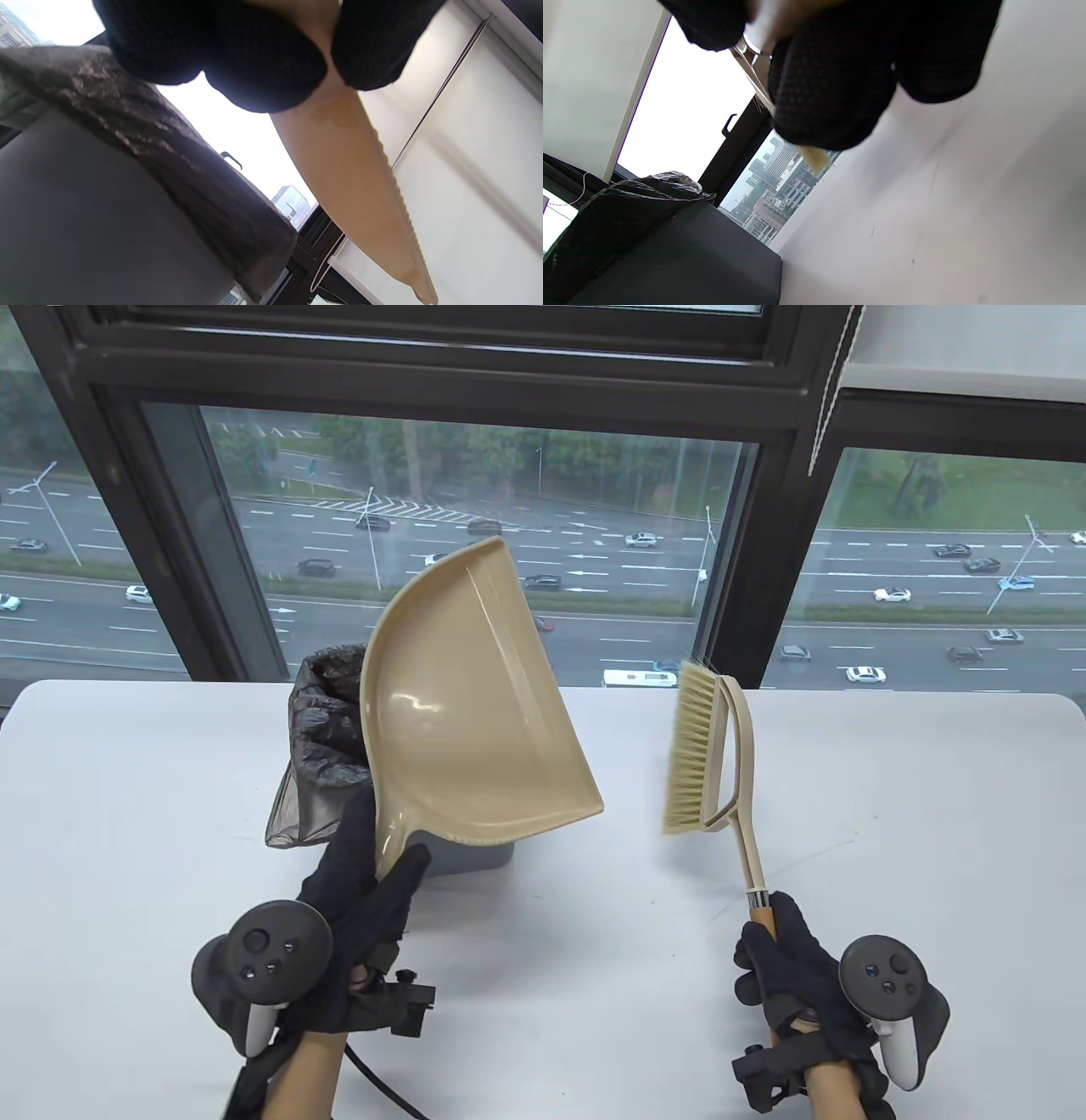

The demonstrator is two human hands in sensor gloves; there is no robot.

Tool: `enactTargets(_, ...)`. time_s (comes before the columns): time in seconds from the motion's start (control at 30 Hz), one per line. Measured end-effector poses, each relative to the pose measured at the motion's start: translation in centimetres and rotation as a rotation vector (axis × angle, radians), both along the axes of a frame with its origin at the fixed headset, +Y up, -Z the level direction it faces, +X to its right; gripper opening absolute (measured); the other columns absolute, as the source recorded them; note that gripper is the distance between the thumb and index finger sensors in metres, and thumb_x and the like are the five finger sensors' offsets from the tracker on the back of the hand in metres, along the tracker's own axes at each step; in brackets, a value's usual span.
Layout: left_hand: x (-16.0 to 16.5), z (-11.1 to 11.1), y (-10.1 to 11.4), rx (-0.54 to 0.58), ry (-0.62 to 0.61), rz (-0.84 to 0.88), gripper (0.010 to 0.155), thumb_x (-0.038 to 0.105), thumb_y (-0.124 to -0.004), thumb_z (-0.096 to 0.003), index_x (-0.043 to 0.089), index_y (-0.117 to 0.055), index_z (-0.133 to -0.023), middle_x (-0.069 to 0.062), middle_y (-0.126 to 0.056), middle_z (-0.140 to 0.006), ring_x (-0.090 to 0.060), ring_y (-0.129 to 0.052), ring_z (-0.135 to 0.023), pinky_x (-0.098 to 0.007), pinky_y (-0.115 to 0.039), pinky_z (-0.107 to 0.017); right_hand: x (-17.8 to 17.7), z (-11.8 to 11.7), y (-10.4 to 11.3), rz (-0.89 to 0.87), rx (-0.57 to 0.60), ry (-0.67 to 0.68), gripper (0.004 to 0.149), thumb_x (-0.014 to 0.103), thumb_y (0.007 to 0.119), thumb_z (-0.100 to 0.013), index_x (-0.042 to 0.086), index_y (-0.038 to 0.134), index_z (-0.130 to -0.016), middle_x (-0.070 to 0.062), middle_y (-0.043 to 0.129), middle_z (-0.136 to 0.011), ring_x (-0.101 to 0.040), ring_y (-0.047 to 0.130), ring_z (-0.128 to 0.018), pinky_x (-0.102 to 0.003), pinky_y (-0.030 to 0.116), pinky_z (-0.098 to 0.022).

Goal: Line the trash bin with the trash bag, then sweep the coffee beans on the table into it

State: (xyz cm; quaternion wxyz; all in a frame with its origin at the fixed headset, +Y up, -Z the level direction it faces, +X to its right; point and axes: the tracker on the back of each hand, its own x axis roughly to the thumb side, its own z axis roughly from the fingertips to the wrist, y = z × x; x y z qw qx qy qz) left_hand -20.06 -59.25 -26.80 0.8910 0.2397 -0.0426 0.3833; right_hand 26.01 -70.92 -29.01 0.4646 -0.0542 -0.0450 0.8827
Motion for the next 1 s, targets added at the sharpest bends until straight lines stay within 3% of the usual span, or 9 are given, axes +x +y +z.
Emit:
enactTargets(0.13,0.6,-0.3,-2.5,-0.018,-0.092,0.033,0.073,0.051,-0.079,-0.0534,0.014,-0.054,-0.112,-0.006,-0.087,-0.094,-0.001,-0.105,-0.042,-0.036,-0.090,-0.043,0.4,-0.5,-0.9,-0.036,-0.049,-0.005,0.065,0.042,0.071,-0.050,0.007,0.055,-0.102,-0.003,0.095,-0.066,-0.014,0.104,-0.031,-0.044,0.084,-0.042)
enactTargets(0.37,0.8,0.1,-4.4,-0.055,-0.187,0.041,0.073,0.052,-0.079,-0.0530,0.015,-0.054,-0.112,-0.006,-0.087,-0.094,-0.001,-0.106,-0.043,-0.036,-0.090,-0.043,0.9,-2.2,-3.6,-0.080,-0.218,0.026,0.065,0.042,0.071,-0.050,0.006,0.055,-0.102,-0.004,0.094,-0.067,-0.015,0.103,-0.031,-0.045,0.084,-0.043)
enactTargets(0.7,2.4,1.0,-4.9,-0.069,-0.230,-0.069,0.073,0.052,-0.079,-0.0528,0.015,-0.055,-0.111,-0.005,-0.087,-0.094,-0.001,-0.106,-0.043,-0.036,-0.090,-0.043,-1.4,-3.2,-3.4,0.635,-0.280,-0.114,0.064,0.040,0.069,-0.051,0.006,0.054,-0.103,-0.011,0.093,-0.073,-0.023,0.101,-0.041,-0.050,0.078,-0.050)
enactTargets(0.9,3.1,0.9,-5.3,-0.105,-0.279,-0.103,0.073,0.052,-0.079,-0.0526,0.015,-0.055,-0.111,-0.005,-0.088,-0.093,-0.001,-0.106,-0.042,-0.036,-0.090,-0.043,-2.5,-3.6,-3.8,0.807,-0.327,-0.148,0.063,0.041,0.069,-0.051,0.008,0.056,-0.103,-0.011,0.093,-0.074,-0.023,0.101,-0.042,-0.050,0.078,-0.048)
enactTargets(1.0,3.4,0.7,-5.7,-0.122,-0.281,-0.119,0.073,0.051,-0.079,-0.0525,0.015,-0.055,-0.111,-0.006,-0.088,-0.093,-0.001,-0.106,-0.042,-0.036,-0.090,-0.043,-2.6,-3.7,-4.2,0.792,-0.348,-0.128,0.063,0.040,0.071,-0.050,0.010,0.055,-0.104,-0.013,0.089,-0.079,-0.026,0.098,-0.049,-0.052,0.074,-0.053)
